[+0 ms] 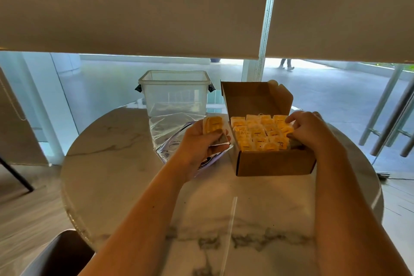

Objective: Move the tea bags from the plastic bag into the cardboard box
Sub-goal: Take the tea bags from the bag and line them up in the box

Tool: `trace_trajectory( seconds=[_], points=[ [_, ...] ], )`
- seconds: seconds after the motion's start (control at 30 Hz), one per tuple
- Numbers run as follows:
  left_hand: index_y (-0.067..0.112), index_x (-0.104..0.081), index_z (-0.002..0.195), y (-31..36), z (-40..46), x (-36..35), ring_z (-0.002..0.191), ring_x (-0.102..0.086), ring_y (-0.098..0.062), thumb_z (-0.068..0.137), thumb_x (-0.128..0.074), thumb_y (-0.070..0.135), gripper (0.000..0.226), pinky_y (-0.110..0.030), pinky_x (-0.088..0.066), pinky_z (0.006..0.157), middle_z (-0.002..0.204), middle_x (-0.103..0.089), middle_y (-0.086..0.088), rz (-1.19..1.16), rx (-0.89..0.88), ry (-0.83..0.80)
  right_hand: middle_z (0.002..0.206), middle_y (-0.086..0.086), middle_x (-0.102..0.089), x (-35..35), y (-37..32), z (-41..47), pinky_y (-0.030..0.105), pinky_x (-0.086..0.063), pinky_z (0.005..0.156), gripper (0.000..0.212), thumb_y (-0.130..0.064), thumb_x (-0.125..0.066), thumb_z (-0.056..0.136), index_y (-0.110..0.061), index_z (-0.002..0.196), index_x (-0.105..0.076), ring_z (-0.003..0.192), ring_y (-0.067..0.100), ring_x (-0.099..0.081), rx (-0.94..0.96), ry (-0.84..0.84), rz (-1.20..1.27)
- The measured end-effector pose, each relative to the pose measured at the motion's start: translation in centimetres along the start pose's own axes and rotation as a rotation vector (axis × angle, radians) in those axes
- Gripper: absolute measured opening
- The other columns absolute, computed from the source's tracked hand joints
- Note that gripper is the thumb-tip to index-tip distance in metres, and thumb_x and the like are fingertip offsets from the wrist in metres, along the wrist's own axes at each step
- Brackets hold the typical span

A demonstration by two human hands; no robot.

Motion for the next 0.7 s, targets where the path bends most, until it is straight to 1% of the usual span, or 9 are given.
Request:
trace_trajectory(
  seconds=[0.07,0.17,0.23,0.3,0.4,0.5,0.57,0.63,0.7],
  points=[
    [0.023,-0.065,0.087,-0.1,0.1,0.0,0.085,-0.067,-0.016,0.094,-0.05,0.024,0.016,-0.031,-0.053,0.083,0.084,-0.07,0.0,0.065,-0.021,0.007,0.117,0.018,-0.053,-0.3,-0.3,0.1,0.045,-0.05,0.083,0.037,-0.003,-0.064,0.08,-0.017,0.115,-0.062,0.113,0.034,-0.043,-0.008,0.031,-0.002],
    [0.027,-0.063,0.092,0.0,0.1,0.0,0.083,-0.068,-0.011,0.094,-0.052,0.023,0.012,-0.025,-0.053,0.078,0.087,-0.07,0.003,0.096,-0.043,0.003,0.123,0.018,-0.046,-0.4,-0.5,-0.1,0.044,-0.045,0.086,0.028,-0.007,-0.065,0.082,-0.014,0.109,-0.062,0.119,0.035,-0.035,-0.013,0.074,-0.09],
    [0.027,-0.062,0.092,0.0,0.1,0.0,0.082,-0.068,-0.009,0.094,-0.052,0.023,0.012,-0.023,-0.053,0.076,0.087,-0.07,0.005,0.101,-0.053,-0.005,0.126,0.02,-0.039,-0.4,-0.3,-0.3,0.043,-0.044,0.086,0.025,-0.007,-0.064,0.083,-0.011,0.108,-0.06,0.121,0.036,-0.032,-0.067,0.106,-0.119],
    [0.025,-0.063,0.093,0.1,0.1,-0.1,0.082,-0.067,-0.01,0.094,-0.051,0.024,0.012,-0.021,-0.053,0.076,0.086,-0.069,0.004,0.116,-0.058,-0.006,0.128,0.021,-0.037,-0.5,-0.1,-0.4,0.045,-0.043,0.09,0.025,-0.008,-0.062,0.086,-0.007,0.11,-0.06,0.122,0.037,-0.031,-0.123,0.11,-0.133],
    [0.019,-0.063,0.097,0.0,0.3,0.0,0.082,-0.067,-0.012,0.094,-0.051,0.025,0.014,-0.019,-0.053,0.074,0.088,-0.069,0.0,0.123,-0.057,-0.012,0.131,0.02,-0.034,-0.5,0.0,-0.6,0.048,-0.041,0.096,0.023,-0.01,-0.058,0.088,-0.011,0.111,-0.064,0.125,0.038,-0.027,-0.155,0.054,-0.131],
    [0.02,-0.064,0.091,0.0,0.3,0.0,0.075,-0.068,-0.007,0.094,-0.052,0.021,0.013,-0.017,-0.053,0.068,0.078,-0.07,0.007,0.077,-0.064,-0.033,0.127,0.017,-0.035,0.4,0.2,-1.0,0.045,-0.038,0.096,0.018,-0.012,-0.064,0.085,-0.018,0.102,-0.068,0.124,0.036,-0.026,-0.156,-0.008,-0.122],
    [0.014,-0.063,0.09,0.1,0.3,0.0,0.068,-0.065,-0.006,0.094,-0.051,0.019,0.014,-0.015,-0.052,0.066,0.072,-0.068,0.005,0.063,-0.067,-0.053,0.128,0.014,-0.035,0.9,0.4,-1.3,0.041,-0.036,0.097,0.013,-0.014,-0.068,0.083,-0.023,0.093,-0.066,0.125,0.034,-0.024,-0.167,-0.07,-0.143],
    [0.012,-0.062,0.088,0.0,0.2,-0.1,0.066,-0.063,-0.007,0.094,-0.051,0.02,0.015,-0.015,-0.053,0.067,0.071,-0.065,0.001,0.082,-0.071,-0.064,0.129,0.013,-0.034,0.9,0.3,-1.4,0.04,-0.035,0.099,0.013,-0.014,-0.069,0.082,-0.025,0.088,-0.063,0.127,0.032,-0.022,-0.176,-0.117,-0.157],
    [0.012,-0.063,0.09,-0.1,0.2,0.0,0.071,-0.065,-0.01,0.093,-0.053,0.021,0.014,-0.018,-0.054,0.072,0.075,-0.067,0.0,0.086,-0.068,-0.061,0.13,0.014,-0.033,0.5,0.0,-1.4,0.043,-0.036,0.101,0.013,-0.015,-0.069,0.082,-0.024,0.092,-0.066,0.128,0.033,-0.022,-0.171,-0.109,-0.159]
  ],
)
Point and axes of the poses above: each hand's wrist, its own z-axis towards the middle knuckle, its own x-axis out of the back of the hand, y = z × x, the point moved 3 cm from there along z, towards the middle knuckle
